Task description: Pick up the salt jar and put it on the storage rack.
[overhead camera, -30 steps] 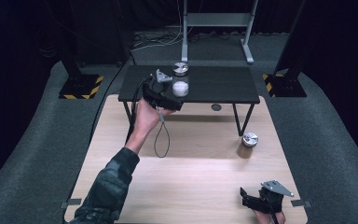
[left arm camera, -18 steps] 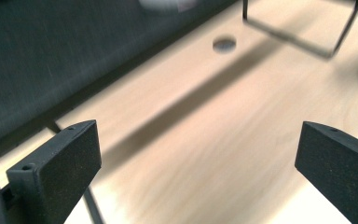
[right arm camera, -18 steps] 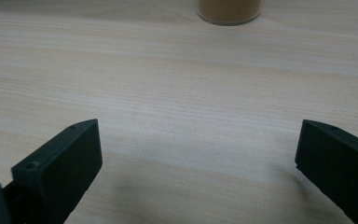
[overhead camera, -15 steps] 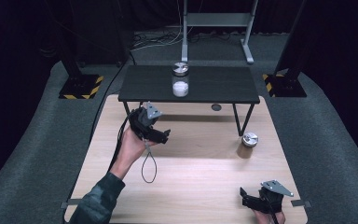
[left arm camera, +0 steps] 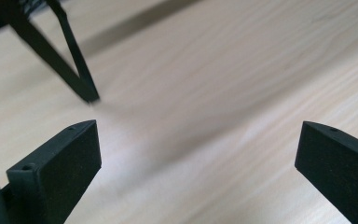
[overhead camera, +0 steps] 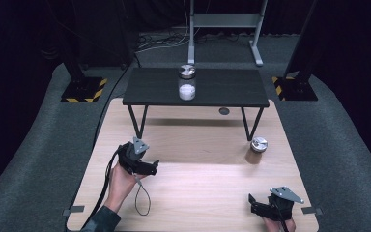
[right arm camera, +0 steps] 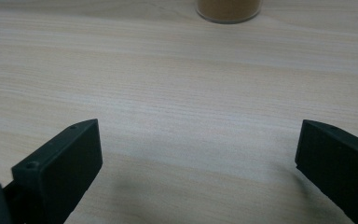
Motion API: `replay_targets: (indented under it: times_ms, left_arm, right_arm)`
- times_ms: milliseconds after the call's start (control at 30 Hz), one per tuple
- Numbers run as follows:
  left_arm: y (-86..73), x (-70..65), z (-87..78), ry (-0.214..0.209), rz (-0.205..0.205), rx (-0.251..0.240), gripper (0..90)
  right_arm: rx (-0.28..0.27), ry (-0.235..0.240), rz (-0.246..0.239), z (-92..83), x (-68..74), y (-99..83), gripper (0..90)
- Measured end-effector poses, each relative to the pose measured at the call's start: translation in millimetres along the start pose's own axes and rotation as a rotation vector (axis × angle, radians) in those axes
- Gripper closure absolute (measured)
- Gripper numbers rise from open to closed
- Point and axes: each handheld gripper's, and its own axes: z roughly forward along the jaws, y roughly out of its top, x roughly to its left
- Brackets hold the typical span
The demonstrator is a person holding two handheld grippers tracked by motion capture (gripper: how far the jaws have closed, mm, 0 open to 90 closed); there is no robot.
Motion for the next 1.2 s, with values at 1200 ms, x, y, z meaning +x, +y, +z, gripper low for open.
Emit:
replay_targets:
  times_ms: [1200]
  left_arm:
    - [-84.3,31.0,10.6,-0.054,-0.156,0.018,0.2]
  right_arm:
    - [0.008,-0.013,0.004,0.6,2.6,0.9,0.0]
